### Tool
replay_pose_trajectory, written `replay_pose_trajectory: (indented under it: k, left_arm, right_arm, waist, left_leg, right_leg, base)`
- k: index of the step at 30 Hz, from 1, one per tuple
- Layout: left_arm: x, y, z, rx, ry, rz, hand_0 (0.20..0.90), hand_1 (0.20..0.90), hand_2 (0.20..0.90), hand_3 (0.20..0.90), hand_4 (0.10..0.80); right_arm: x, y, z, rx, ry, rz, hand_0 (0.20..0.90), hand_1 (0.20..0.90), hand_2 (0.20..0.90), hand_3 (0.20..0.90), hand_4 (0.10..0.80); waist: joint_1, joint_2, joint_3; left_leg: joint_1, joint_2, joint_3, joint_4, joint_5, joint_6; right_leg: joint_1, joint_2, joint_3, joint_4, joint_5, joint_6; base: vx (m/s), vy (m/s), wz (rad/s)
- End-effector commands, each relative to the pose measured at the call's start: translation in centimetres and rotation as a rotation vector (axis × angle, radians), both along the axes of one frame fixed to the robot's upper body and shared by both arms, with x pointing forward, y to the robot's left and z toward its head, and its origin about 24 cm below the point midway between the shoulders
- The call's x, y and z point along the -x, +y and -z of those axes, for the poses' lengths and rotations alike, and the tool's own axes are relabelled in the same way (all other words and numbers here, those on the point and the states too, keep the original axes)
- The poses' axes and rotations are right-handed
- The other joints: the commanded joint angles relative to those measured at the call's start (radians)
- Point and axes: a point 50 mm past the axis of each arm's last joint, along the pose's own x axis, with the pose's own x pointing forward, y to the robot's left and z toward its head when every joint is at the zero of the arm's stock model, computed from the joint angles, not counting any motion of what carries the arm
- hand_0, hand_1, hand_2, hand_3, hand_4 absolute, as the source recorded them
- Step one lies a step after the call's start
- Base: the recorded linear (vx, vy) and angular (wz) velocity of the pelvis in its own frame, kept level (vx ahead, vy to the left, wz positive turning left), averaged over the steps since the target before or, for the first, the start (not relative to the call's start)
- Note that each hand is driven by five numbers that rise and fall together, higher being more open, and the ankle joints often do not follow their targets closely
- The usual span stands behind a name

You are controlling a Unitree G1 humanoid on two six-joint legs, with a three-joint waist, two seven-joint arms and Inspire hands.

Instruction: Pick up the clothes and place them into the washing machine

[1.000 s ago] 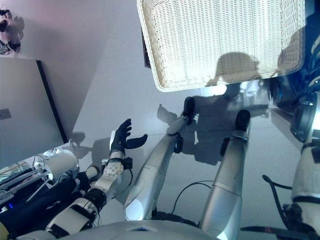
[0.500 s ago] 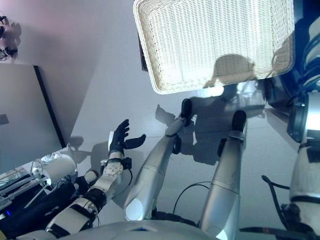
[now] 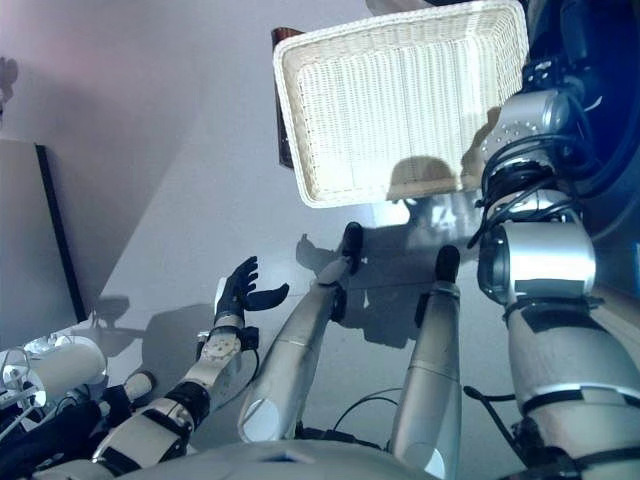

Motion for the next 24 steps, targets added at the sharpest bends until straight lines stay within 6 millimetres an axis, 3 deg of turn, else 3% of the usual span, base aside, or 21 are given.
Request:
replay_pose_trajectory:
  k: [1, 4, 5, 9, 10, 11, 12, 16, 17, 18, 19, 24]
  left_arm:
    - [2.1, 2.6, 1.5, -0.030, 0.082, -0.106, 0.900, 0.900, 0.900, 0.900, 0.800]
    - [3.0, 2.8, 2.2, -0.037, 0.126, -0.099, 0.900, 0.900, 0.900, 0.900, 0.800]
    - [3.1, 2.9, 2.2, -0.038, 0.127, -0.099, 0.900, 0.900, 0.900, 0.900, 0.800]
    - [4.9, 3.3, 3.3, -0.029, 0.195, -0.107, 0.900, 0.900, 0.900, 0.900, 0.800]
    - [5.0, 3.3, 3.3, -0.030, 0.198, -0.107, 0.900, 0.900, 0.900, 0.900, 0.800]
    - [5.7, 3.6, 3.6, -0.029, 0.218, -0.111, 0.900, 0.900, 0.900, 0.900, 0.800]
    - [5.7, 3.6, 3.6, -0.029, 0.219, -0.111, 0.900, 0.900, 0.900, 0.900, 0.800]
    - [7.8, 4.8, 4.4, -0.048, 0.281, -0.117, 0.900, 0.900, 0.900, 0.900, 0.800]
    - [8.1, 5.0, 4.5, -0.059, 0.294, -0.114, 0.900, 0.900, 0.900, 0.900, 0.800]
    - [8.1, 5.0, 4.5, -0.058, 0.294, -0.114, 0.900, 0.900, 0.900, 0.900, 0.800]
    - [9.2, 5.5, 5.0, -0.081, 0.340, -0.112, 0.900, 0.900, 0.900, 0.900, 0.800]
    - [11.4, 5.9, 5.8, -0.115, 0.425, -0.065, 0.900, 0.900, 0.900, 0.900, 0.800]
  right_arm:
    - [1.1, -0.5, -1.4, 0.151, -0.157, 0.022, 0.900, 0.900, 0.900, 0.900, 0.800]
    - [0.9, 0.6, 2.9, 0.158, -0.072, -0.044, 0.900, 0.900, 0.900, 0.900, 0.800]
    - [0.9, 0.6, 3.0, 0.157, -0.071, -0.044, 0.900, 0.900, 0.900, 0.900, 0.800]
    - [1.7, 2.5, 10.7, 0.181, 0.089, -0.166, 0.900, 0.900, 0.900, 0.900, 0.800]
    - [1.8, 2.6, 10.8, 0.180, 0.092, -0.166, 0.900, 0.900, 0.900, 0.900, 0.800]
    - [2.6, 3.6, 13.4, 0.221, 0.147, -0.222, 0.900, 0.900, 0.900, 0.900, 0.800]
    - [2.6, 3.6, 13.4, 0.221, 0.148, -0.222, 0.900, 0.900, 0.900, 0.900, 0.800]
    - [6.9, 4.6, 22.1, 0.443, 0.472, -0.377, 0.900, 0.900, 0.900, 0.900, 0.800]
    - [8.0, 5.0, 23.6, 0.519, 0.546, -0.428, 0.900, 0.900, 0.900, 0.900, 0.800]
    - [8.0, 5.0, 23.6, 0.519, 0.546, -0.428, 0.900, 0.900, 0.900, 0.900, 0.800]
    - [10.3, 5.2, 26.8, 0.606, 0.689, -0.505, 0.900, 0.900, 0.900, 0.900, 0.800]
    - [16.6, 4.6, 33.4, 0.837, 1.092, -0.666, 0.900, 0.900, 0.900, 0.900, 0.800]
  waist:
    - [0.016, -0.002, -0.078]
    - [0.008, -0.032, -0.088]
    - [0.007, -0.031, -0.085]
    - [-0.014, -0.073, -0.109]
    - [-0.016, -0.073, -0.107]
    - [-0.026, -0.088, -0.118]
    - [-0.026, -0.086, -0.120]
    - [-0.063, -0.125, -0.166]
    - [-0.073, -0.134, -0.177]
    - [-0.073, -0.133, -0.180]
    - [-0.081, -0.143, -0.209]
    - [-0.086, -0.152, -0.277]
  left_leg:
    - [0.047, -0.041, 0.024, -0.052, -0.058, 0.002]
    - [0.126, -0.038, 0.012, -0.077, -0.060, 0.007]
    - [0.133, -0.038, 0.011, -0.080, -0.059, 0.007]
    - [0.259, -0.035, 0.006, -0.106, -0.072, 0.014]
    - [0.266, -0.035, 0.005, -0.109, -0.072, 0.014]
    - [0.311, -0.029, 0.004, -0.120, -0.076, 0.019]
    - [0.311, -0.028, 0.004, -0.125, -0.069, 0.019]
    - [0.454, -0.016, -0.004, -0.168, -0.083, 0.022]
    - [0.479, -0.013, -0.004, -0.173, -0.086, 0.022]
    - [0.477, -0.012, -0.004, -0.175, -0.083, 0.022]
    - [0.520, -0.005, 0.002, -0.182, -0.096, 0.023]
    - [0.636, -0.001, 0.011, -0.212, -0.125, 0.032]
  right_leg:
    - [0.110, 0.025, -0.070, -0.132, 0.058, -0.029]
    - [0.206, 0.027, -0.080, -0.182, 0.067, -0.026]
    - [0.214, 0.027, -0.082, -0.187, 0.069, -0.027]
    - [0.359, 0.025, -0.097, -0.250, 0.079, -0.021]
    - [0.367, 0.025, -0.098, -0.254, 0.080, -0.021]
    - [0.410, 0.024, -0.102, -0.268, 0.083, -0.017]
    - [0.411, 0.026, -0.103, -0.276, 0.092, -0.017]
    - [0.555, 0.023, -0.124, -0.326, 0.087, -0.008]
    - [0.579, 0.023, -0.131, -0.334, 0.086, -0.005]
    - [0.578, 0.024, -0.131, -0.338, 0.090, -0.005]
    - [0.618, 0.023, -0.144, -0.350, 0.085, -0.002]
    - [0.736, 0.021, -0.161, -0.397, 0.081, 0.016]
  base:
    - [0.028, -0.005, 0.06]
    - [0.045, 0.001, 0.05]
    - [0.054, 0.008, 0.00]
    - [0.095, 0.013, -0.04]
    - [0.084, -0.001, -0.11]
    - [0.038, 0.003, -0.11]
    - [0.079, 0.003, -0.06]
    - [0.129, -0.024, 0.01]
    - [0.061, -0.025, 0.05]
    - [0.107, -0.023, -0.03]
    - [0.115, -0.019, -0.09]
    - [0.130, -0.021, -0.05]
